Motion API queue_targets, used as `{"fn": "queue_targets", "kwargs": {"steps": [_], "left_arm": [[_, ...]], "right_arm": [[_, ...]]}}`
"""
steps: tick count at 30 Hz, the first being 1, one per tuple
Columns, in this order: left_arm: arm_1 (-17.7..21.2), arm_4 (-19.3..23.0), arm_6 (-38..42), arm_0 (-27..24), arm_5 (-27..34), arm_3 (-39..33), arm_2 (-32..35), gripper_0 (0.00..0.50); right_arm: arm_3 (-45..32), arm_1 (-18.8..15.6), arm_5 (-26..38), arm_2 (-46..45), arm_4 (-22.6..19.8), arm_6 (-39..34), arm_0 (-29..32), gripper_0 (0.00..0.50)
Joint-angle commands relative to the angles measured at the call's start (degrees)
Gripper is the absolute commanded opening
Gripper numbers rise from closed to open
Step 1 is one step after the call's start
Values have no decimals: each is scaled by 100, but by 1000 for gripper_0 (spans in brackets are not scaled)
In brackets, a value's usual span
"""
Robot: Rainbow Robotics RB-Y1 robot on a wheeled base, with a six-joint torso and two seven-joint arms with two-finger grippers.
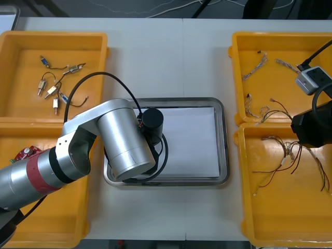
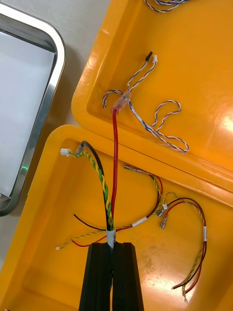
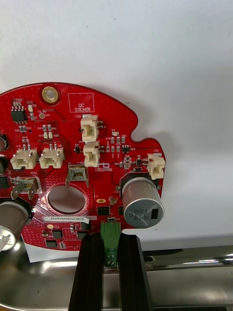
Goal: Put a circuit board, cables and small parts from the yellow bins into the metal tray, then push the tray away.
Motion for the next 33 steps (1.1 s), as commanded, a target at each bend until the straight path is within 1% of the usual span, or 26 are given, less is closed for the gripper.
{"fn": "queue_targets", "kwargs": {"steps": [1,2,3,4,5,6,7,8,9,12,13,14,17,20,23,26,33], "left_arm": [[-133,-90,-169,-76,-59,-35,-103,12],[-133,-90,-169,-76,-68,-35,-103,100],[-133,-90,-169,-76,-68,-35,-103,100],[-124,-99,-169,-76,-68,-44,-103,242],[-124,-99,-160,-76,-68,-44,-103,274],[-124,-107,-160,-76,-68,-44,-103,342],[-116,-99,-160,-76,-76,-44,-103,359],[-116,-99,-160,-76,-85,-44,-103,389],[-116,-99,-160,-76,-85,-44,-103,405],[-89,-143,-169,-76,-76,-114,-94,483],[-89,-143,-169,-76,-76,-114,-94,483],[-45,-125,-169,-76,-68,-202,-41,500],[-1,-37,-178,-76,-50,-352,73,500],[104,244,-98,-76,-41,-668,372,500],[183,350,-72,-76,-41,-835,486,500],[377,420,-46,-76,20,-1108,618,500],[763,771,-19,-76,152,-1336,1040,500]], "right_arm": [[-57,-196,18,-144,-33,69,-130,0],[-57,-196,18,-144,-33,69,-130,0],[-57,-196,18,-144,-33,69,-130,0],[-57,-196,18,-144,-33,69,-130,0],[-57,-196,18,-144,-33,69,-130,0],[-57,-196,18,-144,-33,69,-130,0],[-57,-196,18,-144,-33,69,-130,0],[-57,-196,18,-144,-33,69,-130,0],[-57,-196,18,-144,-33,69,-130,0],[-57,-196,18,-144,-33,69,-130,0],[-57,-196,18,-144,-33,69,-130,0],[-57,-196,18,-144,-33,69,-130,0],[-57,-196,18,-144,-33,69,-130,0],[-57,-196,18,-144,-33,69,-130,0],[-57,-196,18,-144,-33,69,-130,0],[-57,-196,18,-144,-33,69,-130,0],[-57,-196,18,-144,-33,69,-130,0]]}}
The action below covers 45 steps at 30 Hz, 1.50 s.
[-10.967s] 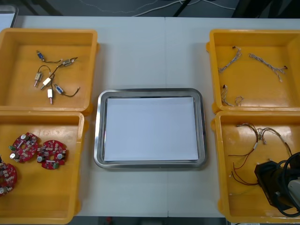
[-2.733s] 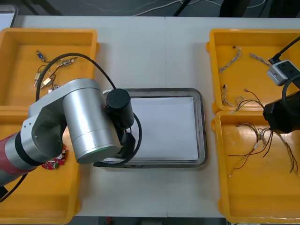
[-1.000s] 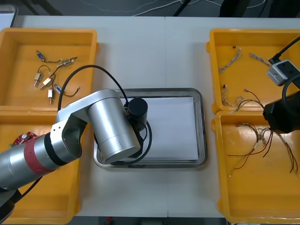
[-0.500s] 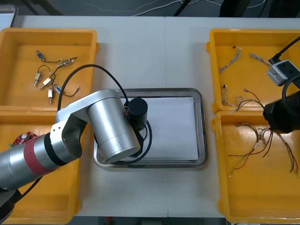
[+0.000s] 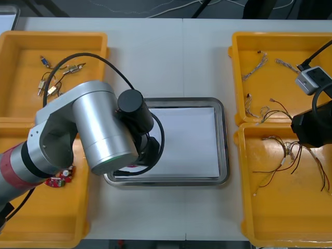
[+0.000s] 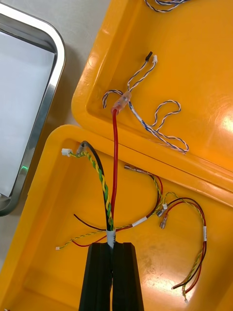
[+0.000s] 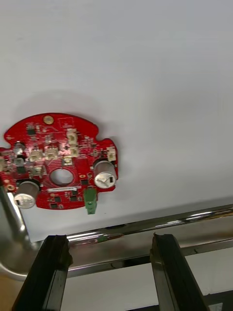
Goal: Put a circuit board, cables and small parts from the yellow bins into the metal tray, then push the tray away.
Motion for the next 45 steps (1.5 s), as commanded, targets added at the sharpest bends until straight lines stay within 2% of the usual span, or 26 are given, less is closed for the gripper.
{"fn": "queue_targets", "kwargs": {"steps": [1,7,9,13,26,37,45], "left_arm": [[431,260,-28,-76,164,-330,496,500],[703,638,-160,-76,542,-383,1102,500],[800,753,-432,-76,718,-392,1322,500],[967,788,-704,-76,903,-418,1594,500],[1265,867,-1074,-67,916,-313,2385,500],[1283,682,-1785,-67,859,469,2895,500],[1274,638,-1961,-67,366,1032,3071,500]], "right_arm": [[-58,-196,18,-144,-33,69,-130,0],[-58,-196,18,-144,-33,69,-130,0],[-58,-196,18,-144,-33,69,-130,0],[-14,-170,18,-3,-42,78,-7,0],[-110,-345,18,639,-130,280,-148,0],[-110,-337,18,1553,-279,614,-657,0],[-110,-319,-294,2238,-156,1484,-886,0]]}}
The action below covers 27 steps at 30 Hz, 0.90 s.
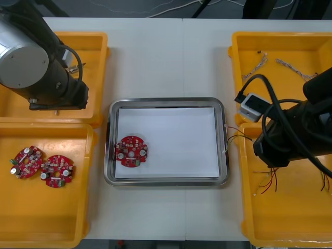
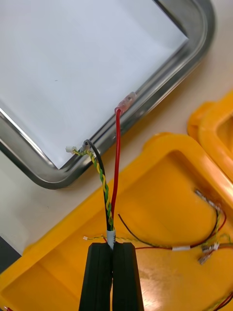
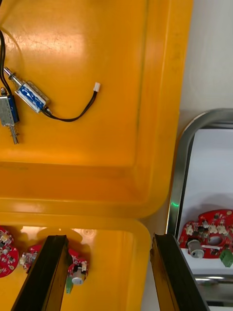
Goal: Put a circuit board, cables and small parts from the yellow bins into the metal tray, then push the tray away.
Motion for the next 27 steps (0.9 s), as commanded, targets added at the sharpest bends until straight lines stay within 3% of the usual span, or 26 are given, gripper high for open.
{"fn": "queue_targets", "kwargs": {"steps": [1,9,20,27], "left_arm": [[198,-74,-147,-67,-275,291,291,500],[207,-373,-788,-59,-345,581,555,500],[330,-461,-1562,-59,-591,977,976,500],[330,-540,-1632,-32,-697,994,1082,500]], "right_arm": [[-119,-175,-267,520,99,620,-336,0],[-84,1,-513,1338,398,1490,-766,0],[812,326,-1128,2384,328,2782,-1619,0],[1366,528,-1462,3016,460,2984,-2041,0]]}}
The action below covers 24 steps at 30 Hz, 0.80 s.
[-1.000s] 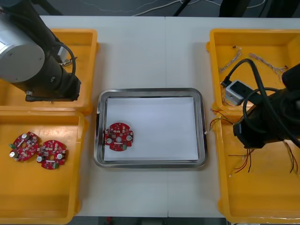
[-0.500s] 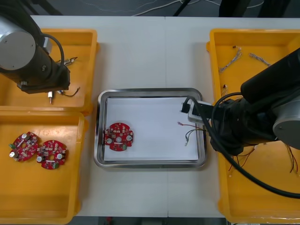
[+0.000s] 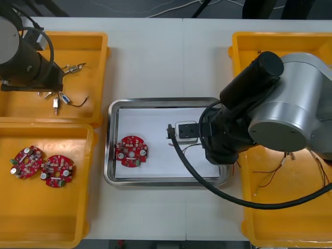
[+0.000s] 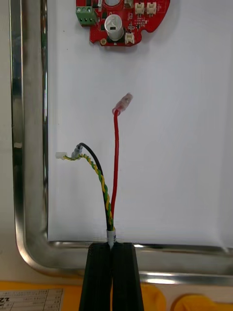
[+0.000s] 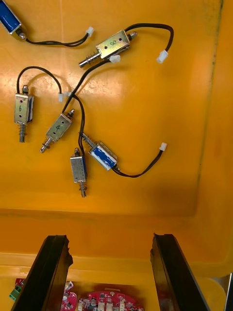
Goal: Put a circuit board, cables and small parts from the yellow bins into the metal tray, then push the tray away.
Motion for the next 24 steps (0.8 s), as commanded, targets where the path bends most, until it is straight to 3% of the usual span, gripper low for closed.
{"fn": "queue_targets", "kwargs": {"steps": [1,8,18,24], "left_arm": [[255,-83,-41,-25,-152,-23,257,500],[308,-39,-138,248,-442,-32,372,500],[308,-83,-270,1039,-1400,-23,477,500],[299,-206,-305,1215,-1576,12,468,500]], "right_arm": [[229,234,-220,489,119,220,-439,0],[678,348,-554,1061,330,220,-597,0],[1117,418,-1082,1562,392,281,-597,0],[1178,533,-1117,1720,550,246,-597,0]]}}
